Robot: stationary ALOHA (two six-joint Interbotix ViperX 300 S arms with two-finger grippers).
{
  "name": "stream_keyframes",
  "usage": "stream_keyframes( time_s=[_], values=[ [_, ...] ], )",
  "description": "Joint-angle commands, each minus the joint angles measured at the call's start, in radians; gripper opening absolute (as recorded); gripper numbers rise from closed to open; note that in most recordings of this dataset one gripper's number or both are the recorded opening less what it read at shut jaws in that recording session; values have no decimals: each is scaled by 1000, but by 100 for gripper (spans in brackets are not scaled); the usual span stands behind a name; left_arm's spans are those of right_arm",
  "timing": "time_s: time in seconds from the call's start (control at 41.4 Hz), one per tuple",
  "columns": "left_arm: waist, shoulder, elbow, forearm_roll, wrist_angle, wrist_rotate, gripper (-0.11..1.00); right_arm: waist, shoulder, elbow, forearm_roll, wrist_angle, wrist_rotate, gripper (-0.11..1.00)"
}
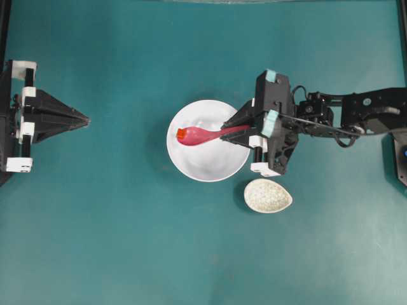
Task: Grip the spoon and scoop the red block from the bowl with right arm.
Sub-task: 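Lift the spoon with the red cube on it, pulling right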
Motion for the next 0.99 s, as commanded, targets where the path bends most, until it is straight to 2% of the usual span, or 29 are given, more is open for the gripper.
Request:
stream_keyframes(
  time_s=[0.0,0.218,0.58,0.967],
  values=[
    [3,3,-14,2,-5,-5,0,14,-28,3,6,-54,2,24],
    [3,3,-14,3,32,-9,0,40,-28,72,5,-179,2,24],
    [2,-15,-14,2,69,-8,0,75,-26,238,5,-468,20,24],
    [3,-20,-15,2,69,2,0,101,9,287,3,-572,21,24]
  ],
)
